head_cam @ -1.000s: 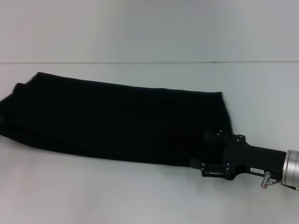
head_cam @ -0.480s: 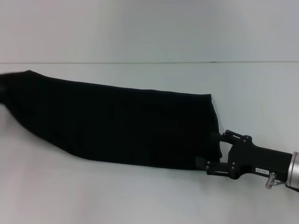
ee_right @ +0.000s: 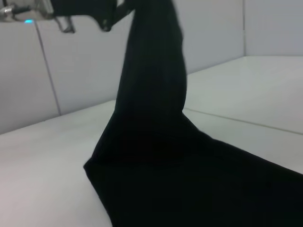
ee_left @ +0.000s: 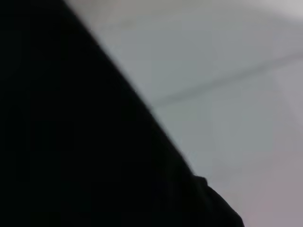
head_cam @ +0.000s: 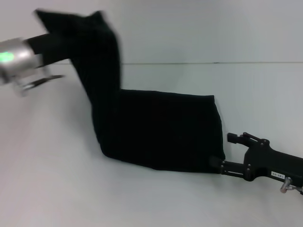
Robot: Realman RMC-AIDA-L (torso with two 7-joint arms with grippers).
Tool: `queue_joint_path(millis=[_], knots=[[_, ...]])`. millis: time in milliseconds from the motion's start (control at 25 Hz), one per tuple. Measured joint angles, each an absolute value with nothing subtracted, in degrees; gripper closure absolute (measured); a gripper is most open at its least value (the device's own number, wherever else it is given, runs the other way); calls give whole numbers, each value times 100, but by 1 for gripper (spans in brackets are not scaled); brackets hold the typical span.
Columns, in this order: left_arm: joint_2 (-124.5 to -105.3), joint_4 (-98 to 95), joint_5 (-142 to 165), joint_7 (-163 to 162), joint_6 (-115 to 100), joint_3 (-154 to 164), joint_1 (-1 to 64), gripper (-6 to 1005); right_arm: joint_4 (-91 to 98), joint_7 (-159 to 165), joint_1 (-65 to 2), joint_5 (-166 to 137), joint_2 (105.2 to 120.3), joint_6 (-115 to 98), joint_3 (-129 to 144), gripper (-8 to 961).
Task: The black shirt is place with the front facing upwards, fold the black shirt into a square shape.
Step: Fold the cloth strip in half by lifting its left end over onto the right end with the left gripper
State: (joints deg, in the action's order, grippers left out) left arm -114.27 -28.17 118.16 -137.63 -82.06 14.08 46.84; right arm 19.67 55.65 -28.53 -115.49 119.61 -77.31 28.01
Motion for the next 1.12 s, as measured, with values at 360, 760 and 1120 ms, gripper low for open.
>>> queue_joint_path(millis=[360, 760, 1120], knots=[[-12377, -2498, 11803, -13351, -7630, 2550, 5195, 886, 1948, 5564, -2694, -11549, 11954, -7692, 2530, 6], [-12422, -1069, 11826, -12654, -7180, 2696, 4847, 869, 1835, 5563, -2745, -11544, 11998, -7359, 2309, 9], [-12421, -1063, 11804, -12534, -7176, 2693, 4826, 854, 1576, 5436, -3162, -11128, 12013, -6686, 2091, 8]])
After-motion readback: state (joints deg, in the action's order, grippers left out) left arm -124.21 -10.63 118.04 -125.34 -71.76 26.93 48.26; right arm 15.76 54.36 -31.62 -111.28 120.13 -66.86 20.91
